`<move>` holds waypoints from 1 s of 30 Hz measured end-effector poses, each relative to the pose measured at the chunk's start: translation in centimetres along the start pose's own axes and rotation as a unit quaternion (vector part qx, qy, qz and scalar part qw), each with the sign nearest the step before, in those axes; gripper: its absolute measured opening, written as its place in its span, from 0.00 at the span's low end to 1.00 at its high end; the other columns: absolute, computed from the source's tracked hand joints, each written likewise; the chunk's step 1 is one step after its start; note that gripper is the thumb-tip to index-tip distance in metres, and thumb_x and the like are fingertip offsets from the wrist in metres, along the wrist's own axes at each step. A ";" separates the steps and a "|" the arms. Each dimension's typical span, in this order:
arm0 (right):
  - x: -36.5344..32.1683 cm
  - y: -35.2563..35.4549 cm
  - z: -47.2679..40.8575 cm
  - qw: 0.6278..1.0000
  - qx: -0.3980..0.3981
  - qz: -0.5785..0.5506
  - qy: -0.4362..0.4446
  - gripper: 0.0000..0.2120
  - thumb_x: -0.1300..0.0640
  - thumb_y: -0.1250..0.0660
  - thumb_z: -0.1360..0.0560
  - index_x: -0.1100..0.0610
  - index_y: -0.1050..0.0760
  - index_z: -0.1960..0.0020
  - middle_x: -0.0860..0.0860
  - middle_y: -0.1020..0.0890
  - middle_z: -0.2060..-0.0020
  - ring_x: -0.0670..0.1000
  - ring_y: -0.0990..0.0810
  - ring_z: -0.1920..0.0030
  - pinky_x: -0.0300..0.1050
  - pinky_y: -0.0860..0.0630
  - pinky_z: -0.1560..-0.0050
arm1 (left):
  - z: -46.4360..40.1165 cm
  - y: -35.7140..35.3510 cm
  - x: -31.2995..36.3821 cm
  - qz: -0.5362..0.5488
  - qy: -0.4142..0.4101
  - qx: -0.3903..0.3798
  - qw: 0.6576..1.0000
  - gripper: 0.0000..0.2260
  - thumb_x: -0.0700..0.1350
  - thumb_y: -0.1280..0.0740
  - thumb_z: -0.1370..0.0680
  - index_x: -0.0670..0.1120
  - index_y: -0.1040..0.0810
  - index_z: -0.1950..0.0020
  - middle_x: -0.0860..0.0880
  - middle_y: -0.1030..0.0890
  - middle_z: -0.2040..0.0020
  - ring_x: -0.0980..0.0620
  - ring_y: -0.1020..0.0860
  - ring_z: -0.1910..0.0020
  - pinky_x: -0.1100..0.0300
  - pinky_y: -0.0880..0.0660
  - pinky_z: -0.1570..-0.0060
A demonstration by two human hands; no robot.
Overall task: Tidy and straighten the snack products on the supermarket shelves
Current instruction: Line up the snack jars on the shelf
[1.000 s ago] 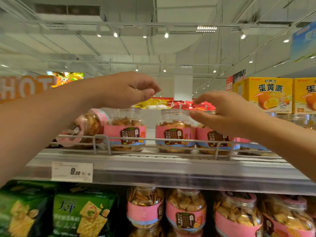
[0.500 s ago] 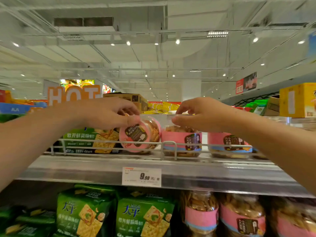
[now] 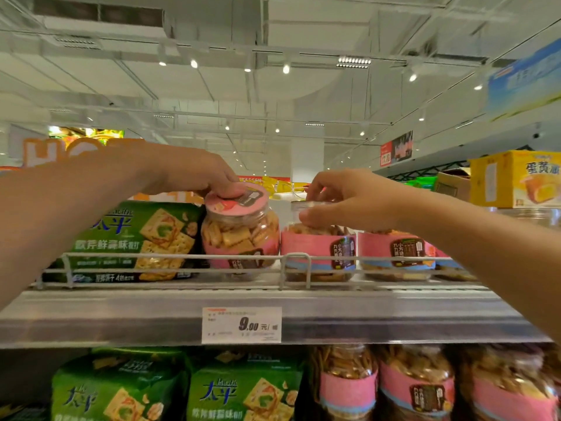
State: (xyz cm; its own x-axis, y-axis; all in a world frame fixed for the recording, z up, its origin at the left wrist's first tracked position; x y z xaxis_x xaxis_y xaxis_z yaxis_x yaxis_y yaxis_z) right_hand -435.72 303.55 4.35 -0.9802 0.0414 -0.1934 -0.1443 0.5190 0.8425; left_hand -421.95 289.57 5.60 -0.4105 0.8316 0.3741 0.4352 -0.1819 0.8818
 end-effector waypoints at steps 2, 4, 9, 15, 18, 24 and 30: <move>0.2 -0.1 0.1 1.000 0.001 -0.009 0.004 0.16 0.35 0.31 0.30 0.41 0.25 0.47 0.39 0.19 0.57 0.41 0.20 0.57 0.40 0.25 0.58 | -0.5 -0.5 -1.2 0.065 0.040 -0.037 0.996 0.14 0.46 0.33 0.24 0.37 0.18 0.45 0.38 0.19 0.50 0.44 0.24 0.52 0.53 0.31 0.47; 0.1 -0.1 0.1 1.000 -0.003 -0.003 0.006 0.16 0.35 0.32 0.30 0.41 0.26 0.48 0.38 0.19 0.56 0.41 0.20 0.57 0.40 0.25 0.59 | -0.6 -1.5 -1.5 0.105 0.046 -0.110 0.987 0.21 0.51 0.33 0.30 0.38 0.19 0.43 0.40 0.18 0.49 0.44 0.23 0.49 0.49 0.33 0.43; -0.3 0.0 0.1 1.000 -0.005 0.015 0.018 0.16 0.34 0.31 0.31 0.45 0.25 0.53 0.43 0.18 0.60 0.45 0.19 0.59 0.43 0.24 0.59 | -1.5 -1.3 -0.8 0.067 0.004 -0.090 0.994 0.18 0.53 0.32 0.29 0.42 0.18 0.45 0.43 0.16 0.51 0.45 0.22 0.50 0.48 0.29 0.44; -0.4 -0.1 0.1 1.000 -0.015 0.017 0.013 0.18 0.32 0.32 0.32 0.45 0.25 0.53 0.44 0.18 0.56 0.47 0.19 0.56 0.47 0.23 0.54 | -1.7 -1.2 -1.4 0.037 0.000 -0.022 0.999 0.11 0.53 0.37 0.20 0.56 0.20 0.40 0.48 0.18 0.43 0.41 0.21 0.42 0.41 0.26 0.37; -0.2 -0.1 -0.1 0.999 -0.044 -0.009 0.000 0.18 0.34 0.31 0.33 0.44 0.24 0.50 0.45 0.17 0.54 0.47 0.19 0.52 0.47 0.23 0.50 | -1.1 -1.4 -1.4 0.037 -0.001 -0.018 0.999 0.16 0.63 0.37 0.24 0.60 0.21 0.40 0.53 0.19 0.43 0.49 0.22 0.41 0.51 0.26 0.40; 0.0 -0.1 -0.7 0.997 -0.066 -0.017 -0.026 0.18 0.38 0.28 0.33 0.46 0.24 0.49 0.48 0.18 0.53 0.49 0.20 0.52 0.48 0.24 0.49 | -0.1 -2.6 -0.5 0.001 -0.035 -0.072 0.997 0.29 0.70 0.26 0.43 0.64 0.20 0.45 0.57 0.15 0.49 0.59 0.17 0.54 0.58 0.25 0.53; -0.4 -0.3 -0.6 0.996 -0.053 0.052 -0.043 0.33 0.24 0.36 0.43 0.45 0.26 0.48 0.48 0.19 0.54 0.48 0.21 0.54 0.49 0.22 0.50 | -0.2 -2.5 -0.8 0.008 -0.024 -0.077 0.997 0.29 0.63 0.27 0.38 0.65 0.23 0.38 0.54 0.21 0.41 0.52 0.21 0.44 0.53 0.25 0.47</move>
State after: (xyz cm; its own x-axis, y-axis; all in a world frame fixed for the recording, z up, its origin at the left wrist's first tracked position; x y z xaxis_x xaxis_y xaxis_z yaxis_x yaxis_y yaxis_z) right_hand -435.32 302.86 4.43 -0.9759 0.1660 -0.1417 -0.0610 0.4157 0.9074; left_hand -422.87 289.19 3.18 -0.3647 0.8509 0.3781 0.3126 -0.2706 0.9105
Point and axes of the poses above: each hand's wrist, its own z-axis away from the middle knuckle, its own y-axis out of the back of the hand, x = y × z, the point moved 9 cm from there along -z, towards the middle knuckle
